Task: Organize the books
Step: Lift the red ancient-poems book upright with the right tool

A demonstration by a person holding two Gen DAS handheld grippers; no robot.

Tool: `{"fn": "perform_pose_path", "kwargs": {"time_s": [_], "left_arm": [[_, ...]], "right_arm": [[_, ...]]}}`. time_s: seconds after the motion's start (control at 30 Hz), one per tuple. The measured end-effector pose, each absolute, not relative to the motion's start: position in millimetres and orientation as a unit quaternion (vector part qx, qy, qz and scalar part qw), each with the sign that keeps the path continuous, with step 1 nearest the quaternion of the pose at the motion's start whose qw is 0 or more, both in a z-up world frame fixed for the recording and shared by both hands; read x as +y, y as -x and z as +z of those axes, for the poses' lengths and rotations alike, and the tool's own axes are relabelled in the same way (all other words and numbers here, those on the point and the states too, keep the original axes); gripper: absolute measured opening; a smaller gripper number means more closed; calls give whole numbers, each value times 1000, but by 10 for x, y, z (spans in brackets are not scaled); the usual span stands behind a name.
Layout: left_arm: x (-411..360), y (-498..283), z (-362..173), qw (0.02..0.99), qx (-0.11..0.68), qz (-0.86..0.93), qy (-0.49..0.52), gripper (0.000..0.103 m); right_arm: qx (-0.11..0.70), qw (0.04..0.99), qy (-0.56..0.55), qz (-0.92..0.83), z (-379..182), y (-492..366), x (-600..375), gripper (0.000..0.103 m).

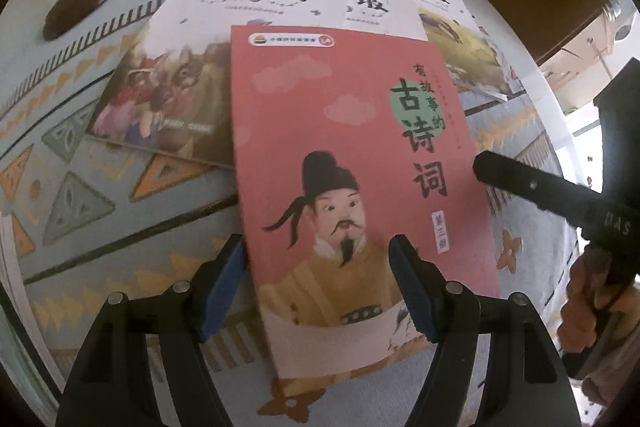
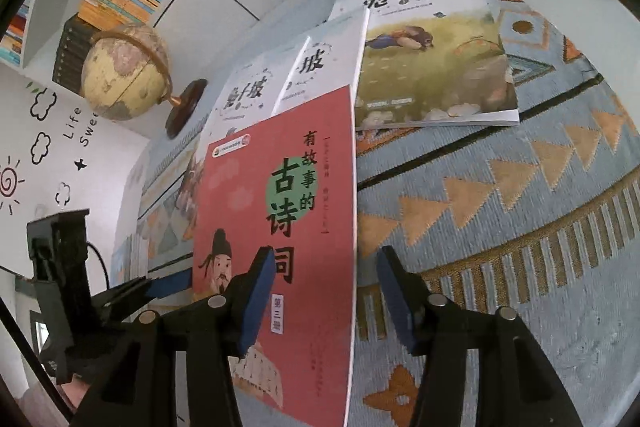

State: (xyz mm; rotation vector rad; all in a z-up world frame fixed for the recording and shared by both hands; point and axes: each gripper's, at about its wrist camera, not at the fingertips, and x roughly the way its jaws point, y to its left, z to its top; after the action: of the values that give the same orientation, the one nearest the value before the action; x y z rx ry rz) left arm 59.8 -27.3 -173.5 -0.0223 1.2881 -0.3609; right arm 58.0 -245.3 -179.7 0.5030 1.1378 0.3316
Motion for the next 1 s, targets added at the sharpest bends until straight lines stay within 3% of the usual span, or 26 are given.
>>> {"fn": "perform_pose_path", "kwargs": {"time_s": [0.23,0.4,0.63,0.77,0.8,0.87,1.0], "left_arm": [[-133,-611,-1734,779,602,-168,42,69],[-200,-586,-1728,778,608,-158,21,69],[31,-521,-1562,764,600,-208,117,66],[181,-516,-1550,732,596,-249,217,55],[126,-499,-1540,740,598,-240,194,55],[8,-458,-1548,754,603,-223,131,39],[-100,-452,-1683,744,632,-200,86,35]], "right_arm": [[514,746,-350,239,-1863,-514,-2591,59],[554,717,-339,252,-2015,-377,-2601,46],[526,715,-381,260,-2015,-332,-2708,42],[513,703,-410,273,-2012,-372,-2746,36],[509,699,-416,281,-1993,-377,-2749,36],[521,702,-391,286,-1964,-403,-2650,34],[531,694,-386,296,-1991,-433,-2477,34]]}}
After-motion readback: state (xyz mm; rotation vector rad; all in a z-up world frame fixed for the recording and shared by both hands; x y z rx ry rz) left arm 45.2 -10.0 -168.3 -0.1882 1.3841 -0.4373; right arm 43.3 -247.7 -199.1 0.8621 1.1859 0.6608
